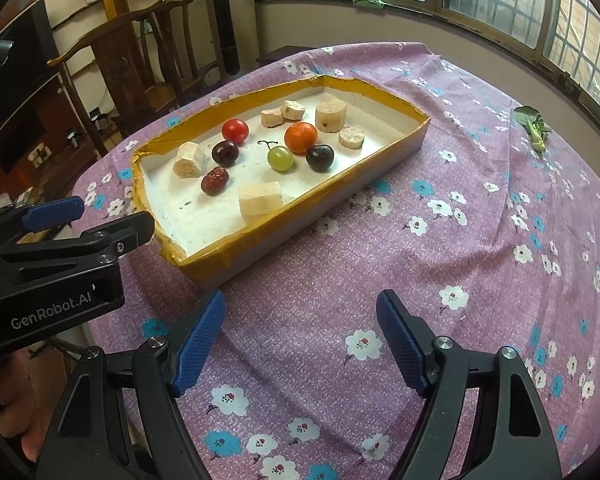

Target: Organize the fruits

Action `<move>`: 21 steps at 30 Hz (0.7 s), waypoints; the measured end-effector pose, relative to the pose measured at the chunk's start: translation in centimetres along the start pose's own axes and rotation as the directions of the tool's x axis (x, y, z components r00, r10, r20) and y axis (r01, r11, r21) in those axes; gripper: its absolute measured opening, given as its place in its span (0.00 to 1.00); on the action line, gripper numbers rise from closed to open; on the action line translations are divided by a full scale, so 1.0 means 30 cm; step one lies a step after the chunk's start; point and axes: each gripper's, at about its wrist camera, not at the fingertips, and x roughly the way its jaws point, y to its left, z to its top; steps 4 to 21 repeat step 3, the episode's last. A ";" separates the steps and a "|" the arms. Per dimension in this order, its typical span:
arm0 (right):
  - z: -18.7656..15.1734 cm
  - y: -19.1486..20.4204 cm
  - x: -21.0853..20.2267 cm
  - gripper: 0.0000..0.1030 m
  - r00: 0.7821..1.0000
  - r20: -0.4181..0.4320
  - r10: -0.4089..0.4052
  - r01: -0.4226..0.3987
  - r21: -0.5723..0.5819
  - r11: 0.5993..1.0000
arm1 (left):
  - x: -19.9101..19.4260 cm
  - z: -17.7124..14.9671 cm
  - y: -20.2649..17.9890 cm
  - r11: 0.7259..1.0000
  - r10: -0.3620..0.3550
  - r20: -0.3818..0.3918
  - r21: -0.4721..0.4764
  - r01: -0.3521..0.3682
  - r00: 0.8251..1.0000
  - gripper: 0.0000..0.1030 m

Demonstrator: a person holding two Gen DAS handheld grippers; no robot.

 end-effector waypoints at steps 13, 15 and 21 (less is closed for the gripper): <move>0.000 -0.001 0.004 0.75 1.000 -0.004 -0.006 0.006 0.000 1.000 | 0.015 0.002 0.001 1.000 -0.005 -0.022 0.009 0.006 1.000 0.80; 0.000 -0.001 0.004 0.75 1.000 -0.004 -0.006 0.006 0.000 1.000 | 0.015 0.002 0.001 1.000 -0.005 -0.022 0.009 0.006 1.000 0.80; 0.000 -0.001 0.004 0.75 1.000 -0.004 -0.006 0.006 0.000 1.000 | 0.015 0.002 0.001 1.000 -0.005 -0.022 0.009 0.006 1.000 0.80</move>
